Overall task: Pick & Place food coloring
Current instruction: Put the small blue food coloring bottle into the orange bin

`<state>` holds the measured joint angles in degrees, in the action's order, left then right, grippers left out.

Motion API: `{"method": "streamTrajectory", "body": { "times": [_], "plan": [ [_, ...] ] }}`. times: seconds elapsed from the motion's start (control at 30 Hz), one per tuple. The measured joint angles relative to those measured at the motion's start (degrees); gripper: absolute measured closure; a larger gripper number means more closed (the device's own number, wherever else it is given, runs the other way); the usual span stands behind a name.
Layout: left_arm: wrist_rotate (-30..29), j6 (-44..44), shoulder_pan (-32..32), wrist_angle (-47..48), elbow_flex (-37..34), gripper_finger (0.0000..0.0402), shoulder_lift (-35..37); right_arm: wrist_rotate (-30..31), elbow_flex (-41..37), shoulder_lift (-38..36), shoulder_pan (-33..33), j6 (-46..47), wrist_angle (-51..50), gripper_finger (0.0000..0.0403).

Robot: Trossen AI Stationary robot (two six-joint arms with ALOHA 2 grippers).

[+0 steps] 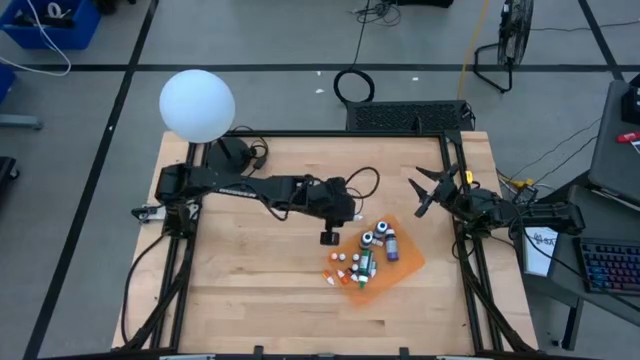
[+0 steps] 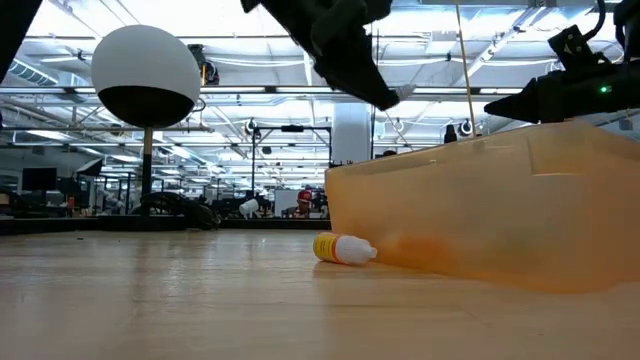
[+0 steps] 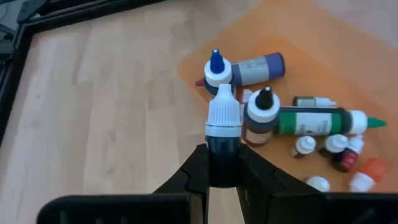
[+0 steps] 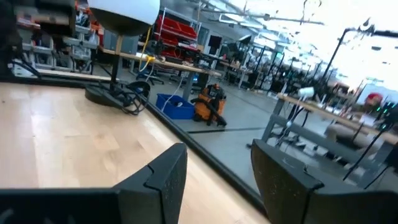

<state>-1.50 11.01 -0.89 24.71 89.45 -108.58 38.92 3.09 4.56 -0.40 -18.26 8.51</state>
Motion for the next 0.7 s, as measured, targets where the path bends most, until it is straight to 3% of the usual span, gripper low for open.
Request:
{"method": "streamTrajectory", "body": {
  "times": [0.17, 0.37, 0.47, 0.7],
  "plan": [
    [0.5, 3.9, 0.2, -7.0, -0.7, 0.0348, -1.1, -0.2, 0.0, 0.0, 0.0, 1.6, 2.1, 0.0236],
    [6.4, 5.5, 2.4, -21.6, -4.6, 0.0349, -1.0, -5.7, 0.0, 0.0, 0.0, 24.8, 3.2, 0.0236],
    [10.6, 5.8, 4.4, -30.6, -8.8, 0.0349, -0.9, -5.0, 0.0, 0.1, 0.0, 34.0, 3.4, 0.0236],
    [11.9, 0.5, 8.6, -39.4, -15.7, 0.0349, -1.0, -3.1, 0.0, 0.1, 0.0, 39.9, 3.2, 0.0236]
  ]
}}
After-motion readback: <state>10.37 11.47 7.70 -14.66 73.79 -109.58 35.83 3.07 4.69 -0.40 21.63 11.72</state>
